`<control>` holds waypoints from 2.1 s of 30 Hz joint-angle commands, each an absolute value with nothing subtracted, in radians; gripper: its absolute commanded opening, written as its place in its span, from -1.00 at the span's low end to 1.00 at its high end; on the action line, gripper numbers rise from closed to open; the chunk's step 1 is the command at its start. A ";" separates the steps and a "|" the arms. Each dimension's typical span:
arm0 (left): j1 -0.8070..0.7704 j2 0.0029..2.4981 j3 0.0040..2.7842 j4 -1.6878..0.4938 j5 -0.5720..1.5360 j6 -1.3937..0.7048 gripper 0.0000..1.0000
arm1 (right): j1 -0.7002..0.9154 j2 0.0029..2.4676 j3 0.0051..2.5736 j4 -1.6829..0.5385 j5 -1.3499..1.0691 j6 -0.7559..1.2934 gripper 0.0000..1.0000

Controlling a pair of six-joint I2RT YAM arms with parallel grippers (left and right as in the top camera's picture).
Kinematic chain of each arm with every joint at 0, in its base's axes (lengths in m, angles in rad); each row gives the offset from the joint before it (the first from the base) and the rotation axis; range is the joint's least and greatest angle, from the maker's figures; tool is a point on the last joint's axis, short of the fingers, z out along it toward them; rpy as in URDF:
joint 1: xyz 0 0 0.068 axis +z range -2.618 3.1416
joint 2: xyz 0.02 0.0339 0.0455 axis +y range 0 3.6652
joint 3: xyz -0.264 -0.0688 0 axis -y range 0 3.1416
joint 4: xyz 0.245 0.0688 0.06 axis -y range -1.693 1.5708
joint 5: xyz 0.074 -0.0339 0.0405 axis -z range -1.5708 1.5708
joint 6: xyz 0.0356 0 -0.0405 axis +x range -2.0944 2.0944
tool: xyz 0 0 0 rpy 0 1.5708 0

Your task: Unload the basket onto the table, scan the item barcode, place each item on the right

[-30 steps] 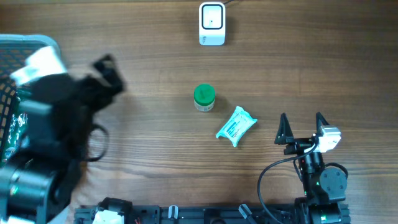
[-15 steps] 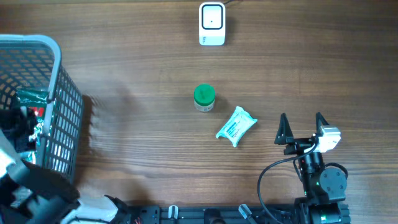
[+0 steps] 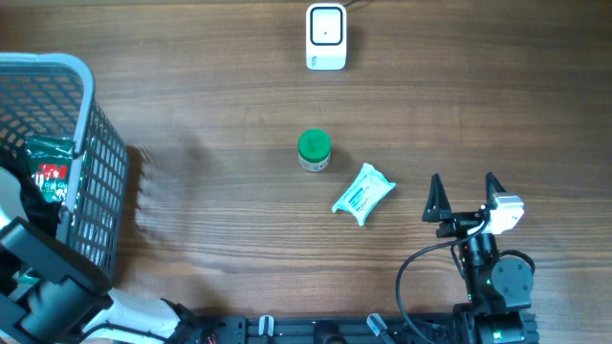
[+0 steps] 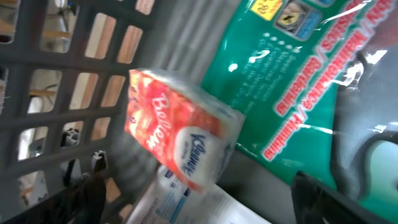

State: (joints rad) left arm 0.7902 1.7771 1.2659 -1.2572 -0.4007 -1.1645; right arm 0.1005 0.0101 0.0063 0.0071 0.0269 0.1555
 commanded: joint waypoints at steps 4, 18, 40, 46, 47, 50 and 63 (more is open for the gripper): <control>0.786 1.782 1.176 -1.126 -0.455 -1.095 0.68 | 0.101 0.009 0.005 0.009 0.023 0.159 0.99; 0.786 1.723 1.227 -1.142 -0.409 -1.055 -0.92 | 0.101 0.009 0.005 0.009 0.023 0.159 1.00; 0.305 0.896 1.415 -1.031 0.217 -0.870 -0.92 | 0.101 0.009 0.005 0.009 0.023 0.159 1.00; -0.081 1.195 1.415 -1.304 0.323 -0.867 -0.92 | 0.101 0.009 0.005 0.009 0.023 0.159 0.99; -0.135 1.272 1.415 -1.338 0.348 -0.867 -0.92 | 0.101 0.009 0.005 0.009 0.023 0.159 0.99; -0.242 1.465 1.415 -1.369 0.355 -0.867 -0.92 | 0.101 0.009 0.005 0.009 0.023 0.159 1.00; -0.678 1.803 1.406 -1.086 0.002 -1.033 -0.92 | 0.101 0.009 0.005 0.009 0.023 0.159 0.99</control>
